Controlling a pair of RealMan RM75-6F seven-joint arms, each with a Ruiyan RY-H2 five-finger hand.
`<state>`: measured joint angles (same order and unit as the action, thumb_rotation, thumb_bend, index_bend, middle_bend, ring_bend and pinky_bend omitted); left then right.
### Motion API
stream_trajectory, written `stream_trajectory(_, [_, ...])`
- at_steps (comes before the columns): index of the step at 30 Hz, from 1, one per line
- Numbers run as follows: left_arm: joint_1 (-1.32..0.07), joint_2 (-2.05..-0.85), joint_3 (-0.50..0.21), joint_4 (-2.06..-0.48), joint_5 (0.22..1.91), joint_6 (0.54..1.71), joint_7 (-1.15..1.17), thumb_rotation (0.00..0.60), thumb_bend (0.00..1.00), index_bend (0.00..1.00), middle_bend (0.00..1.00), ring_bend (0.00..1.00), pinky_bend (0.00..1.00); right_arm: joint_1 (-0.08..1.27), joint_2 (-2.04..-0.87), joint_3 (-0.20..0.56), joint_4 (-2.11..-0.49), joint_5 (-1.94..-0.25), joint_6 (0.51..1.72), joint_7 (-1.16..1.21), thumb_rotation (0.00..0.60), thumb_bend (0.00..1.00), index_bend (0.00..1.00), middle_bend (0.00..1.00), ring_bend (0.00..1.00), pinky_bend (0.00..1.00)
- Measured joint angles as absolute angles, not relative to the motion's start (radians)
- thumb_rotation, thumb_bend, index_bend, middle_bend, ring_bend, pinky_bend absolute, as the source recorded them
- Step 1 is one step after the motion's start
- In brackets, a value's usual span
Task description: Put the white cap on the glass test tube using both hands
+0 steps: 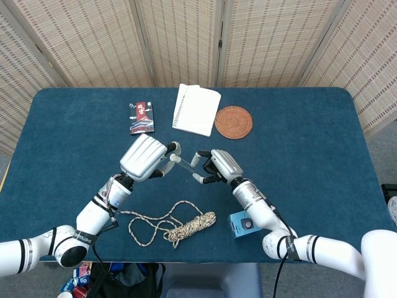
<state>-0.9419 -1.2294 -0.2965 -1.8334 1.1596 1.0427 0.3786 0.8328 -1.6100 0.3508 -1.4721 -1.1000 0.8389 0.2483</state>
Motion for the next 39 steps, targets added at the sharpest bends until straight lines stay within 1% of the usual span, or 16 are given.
stream_trajectory(33, [-0.951,-1.245,-0.288,-1.827,1.134,1.025,0.368,0.600,0.45,0.59,0.96,0.91,0.89,0.840,-1.624,0.356,-1.471,-1.109,0.854,0.255,0.600,0.67,0.92,1.00,1.00,1.00])
stream_trajectory(36, [-0.952,-1.245,-0.288,-1.823,1.130,1.024,0.367,0.600,0.44,0.56,0.96,0.91,0.89,0.840,-1.623,0.354,-1.470,-1.109,0.853,0.252,0.600,0.67,0.92,1.00,1.00,1.00])
stream_trajectory(39, [-0.953,-1.243,-0.288,-1.824,1.118,1.018,0.366,0.600,0.44,0.44,0.96,0.91,0.89,0.839,-1.621,0.352,-1.469,-1.108,0.853,0.250,0.600,0.67,0.93,1.00,1.00,1.00])
